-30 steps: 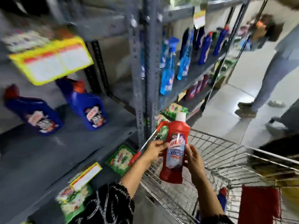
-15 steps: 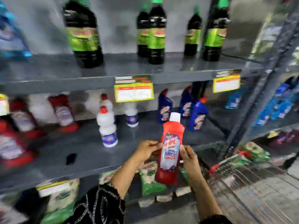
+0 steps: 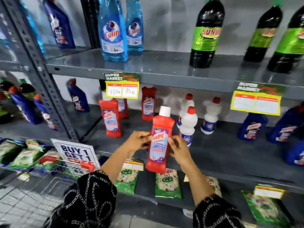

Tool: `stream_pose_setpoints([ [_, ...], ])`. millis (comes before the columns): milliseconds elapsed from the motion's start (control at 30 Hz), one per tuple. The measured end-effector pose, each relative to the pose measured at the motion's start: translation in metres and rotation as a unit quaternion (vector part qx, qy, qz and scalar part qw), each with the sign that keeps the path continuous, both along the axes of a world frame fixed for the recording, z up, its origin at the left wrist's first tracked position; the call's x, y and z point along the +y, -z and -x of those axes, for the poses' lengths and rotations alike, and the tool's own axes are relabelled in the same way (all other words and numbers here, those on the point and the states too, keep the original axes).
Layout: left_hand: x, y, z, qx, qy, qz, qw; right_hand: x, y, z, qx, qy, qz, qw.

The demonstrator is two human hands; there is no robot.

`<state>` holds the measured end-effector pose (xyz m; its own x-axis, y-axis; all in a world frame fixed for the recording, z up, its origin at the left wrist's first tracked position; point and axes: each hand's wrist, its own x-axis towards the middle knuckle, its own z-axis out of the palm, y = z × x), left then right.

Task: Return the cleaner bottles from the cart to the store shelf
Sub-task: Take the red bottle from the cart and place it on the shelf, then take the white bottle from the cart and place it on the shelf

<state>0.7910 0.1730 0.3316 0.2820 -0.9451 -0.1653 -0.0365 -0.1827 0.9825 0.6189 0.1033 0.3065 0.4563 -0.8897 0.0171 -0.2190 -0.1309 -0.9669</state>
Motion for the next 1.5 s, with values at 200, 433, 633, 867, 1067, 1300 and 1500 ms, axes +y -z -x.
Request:
stream_pose_setpoints([
  [200, -0.032, -0.002, -0.052, -0.019, -0.071, 0.032, 0.997, -0.058, 0.011, -0.078, 0.019, -0.015, 0.044, 0.999],
  [433, -0.057, 0.009, -0.080, -0.034, -0.115, 0.077, 0.990, -0.063, -0.008, -0.121, 0.066, -0.001, 0.095, 0.993],
  [633, -0.065, 0.021, -0.090, -0.054, -0.141, 0.099, 0.984, -0.062, 0.000, -0.126, 0.039, -0.005, 0.083, 0.996],
  [867, -0.056, 0.041, -0.041, -0.235, -0.346, 0.105, 0.902, -0.047, -0.003, -0.105, 0.027, 0.040, 0.109, 0.993],
  [1067, -0.056, 0.047, 0.074, -0.220, -0.245, 0.127, 0.936, -0.034, -0.001, -0.004, -0.010, 0.108, 0.132, 0.985],
  [1300, -0.085, 0.064, 0.269, -0.240, -0.009, 0.140, 0.961, -0.018, 0.014, 0.209, -0.067, 0.325, 0.083, 0.940],
  [1500, -0.102, 0.094, 0.455, -0.230, 0.211, 0.121, 0.942, 0.004, 0.060, 0.396, -0.006, 0.465, 0.101, 0.879],
])
